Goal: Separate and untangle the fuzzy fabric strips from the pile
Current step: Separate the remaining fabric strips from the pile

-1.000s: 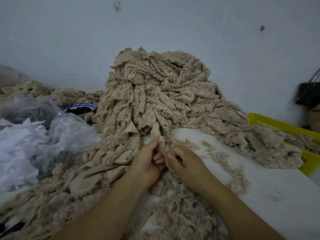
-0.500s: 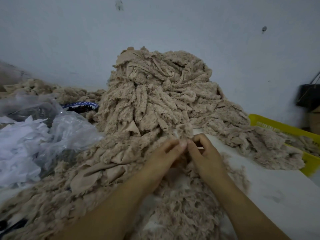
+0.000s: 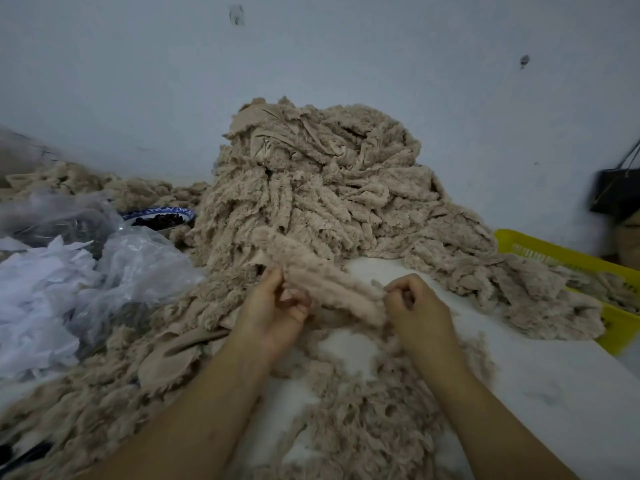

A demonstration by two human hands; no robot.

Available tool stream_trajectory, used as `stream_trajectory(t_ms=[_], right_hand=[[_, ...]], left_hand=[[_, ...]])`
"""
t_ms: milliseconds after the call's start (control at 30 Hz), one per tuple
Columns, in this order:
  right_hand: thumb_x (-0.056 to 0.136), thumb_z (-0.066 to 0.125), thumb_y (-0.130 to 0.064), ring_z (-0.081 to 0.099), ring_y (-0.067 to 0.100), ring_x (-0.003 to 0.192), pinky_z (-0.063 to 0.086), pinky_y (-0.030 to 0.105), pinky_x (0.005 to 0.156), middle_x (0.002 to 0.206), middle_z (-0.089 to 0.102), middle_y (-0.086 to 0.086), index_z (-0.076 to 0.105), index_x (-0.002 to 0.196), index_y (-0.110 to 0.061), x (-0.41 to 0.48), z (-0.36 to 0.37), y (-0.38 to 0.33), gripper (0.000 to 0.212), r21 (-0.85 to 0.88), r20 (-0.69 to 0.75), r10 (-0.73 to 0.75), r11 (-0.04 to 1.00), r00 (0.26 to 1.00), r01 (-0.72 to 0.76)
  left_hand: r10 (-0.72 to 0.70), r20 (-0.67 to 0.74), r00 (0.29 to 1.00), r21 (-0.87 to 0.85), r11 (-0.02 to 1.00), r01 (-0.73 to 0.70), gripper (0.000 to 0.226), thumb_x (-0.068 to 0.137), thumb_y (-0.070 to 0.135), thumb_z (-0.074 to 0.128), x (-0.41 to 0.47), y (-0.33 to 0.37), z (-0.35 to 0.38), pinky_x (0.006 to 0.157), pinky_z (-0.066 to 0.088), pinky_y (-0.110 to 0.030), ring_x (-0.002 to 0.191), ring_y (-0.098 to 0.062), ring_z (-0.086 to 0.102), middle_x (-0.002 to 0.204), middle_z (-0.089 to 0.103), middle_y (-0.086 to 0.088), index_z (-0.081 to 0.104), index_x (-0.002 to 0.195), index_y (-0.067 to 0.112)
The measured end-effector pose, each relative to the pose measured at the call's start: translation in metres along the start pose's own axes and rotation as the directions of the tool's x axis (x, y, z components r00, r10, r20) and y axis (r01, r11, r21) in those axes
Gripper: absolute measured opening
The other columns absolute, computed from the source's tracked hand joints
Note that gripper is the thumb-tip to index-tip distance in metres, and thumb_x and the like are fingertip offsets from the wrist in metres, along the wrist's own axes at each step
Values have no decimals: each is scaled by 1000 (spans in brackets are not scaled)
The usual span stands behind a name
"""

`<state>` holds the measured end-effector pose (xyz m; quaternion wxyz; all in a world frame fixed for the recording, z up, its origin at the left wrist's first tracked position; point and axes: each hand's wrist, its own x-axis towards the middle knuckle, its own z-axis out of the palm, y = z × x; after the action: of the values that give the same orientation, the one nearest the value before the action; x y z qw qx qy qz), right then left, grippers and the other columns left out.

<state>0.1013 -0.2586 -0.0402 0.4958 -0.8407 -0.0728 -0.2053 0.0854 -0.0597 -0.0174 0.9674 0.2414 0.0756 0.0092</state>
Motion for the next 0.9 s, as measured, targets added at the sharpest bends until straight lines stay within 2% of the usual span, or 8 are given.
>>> stream_trajectory(t_ms=[100,167,233,367,500,700,800,900], right_hand=[[99,48,-17,48,7,54,52,23,55,69,53,-4,59,90,-22,5,-9,-2,15,184,-126,131,977,983,-107],[102,47,-22,54,13,62,56,27,59,76,55,-4,58,90,-31,4,-12,-6,19,275,-115,138,956,984,-102],[98,51,-46,58,8,71,57,28,65,84,59,-6,57,94,-38,-1,-8,-10,11,292,-8,47,956,999,-43],[75,45,-86,55,-16,99,48,9,74,113,59,-25,51,119,-53,-15,12,-19,55,255,281,-87,967,956,13],[86,42,-74,62,-11,96,49,7,71,107,67,-29,60,103,-55,-17,17,-22,31,360,336,-64,931,940,-65],[93,57,-52,65,4,71,50,18,56,83,68,-14,54,87,-39,-12,17,-21,15,280,223,-25,959,974,-39],[94,56,-48,65,-1,67,47,15,55,78,69,-18,54,84,-46,-9,19,-18,10,350,192,10,934,981,-78],[99,50,-47,65,-10,73,46,10,64,82,72,-21,60,95,-46,-9,17,-19,11,419,211,35,900,977,-123]], left_hand=[[-22,-40,999,54,998,24,27,102,25,53,3,5,-1,61,60,-33,74,-20,74,91,75,-12,64,120,8],[12,-44,999,74,997,-8,32,102,22,53,4,4,-2,59,61,-32,72,-18,72,90,73,-11,60,129,7],[51,-14,999,87,995,-50,27,102,16,53,3,1,1,55,59,-26,65,-14,70,82,70,-9,58,125,3],[20,101,995,223,974,-43,23,101,21,52,-1,-10,4,64,60,-27,83,-22,74,99,74,-16,60,111,2],[-22,155,988,508,859,-60,32,101,27,51,-7,-26,7,75,59,-29,101,-22,72,117,72,-14,62,122,6],[-59,269,961,636,760,-131,29,92,41,61,-11,-34,10,94,53,-35,108,-21,68,111,73,-4,72,110,20],[-79,258,963,646,755,-111,72,82,29,74,-12,-37,10,95,54,-26,115,-12,66,132,65,0,44,146,17],[-37,241,970,670,729,-138,61,92,14,65,-11,-38,10,105,49,-33,118,-14,64,133,65,-1,41,148,12]])
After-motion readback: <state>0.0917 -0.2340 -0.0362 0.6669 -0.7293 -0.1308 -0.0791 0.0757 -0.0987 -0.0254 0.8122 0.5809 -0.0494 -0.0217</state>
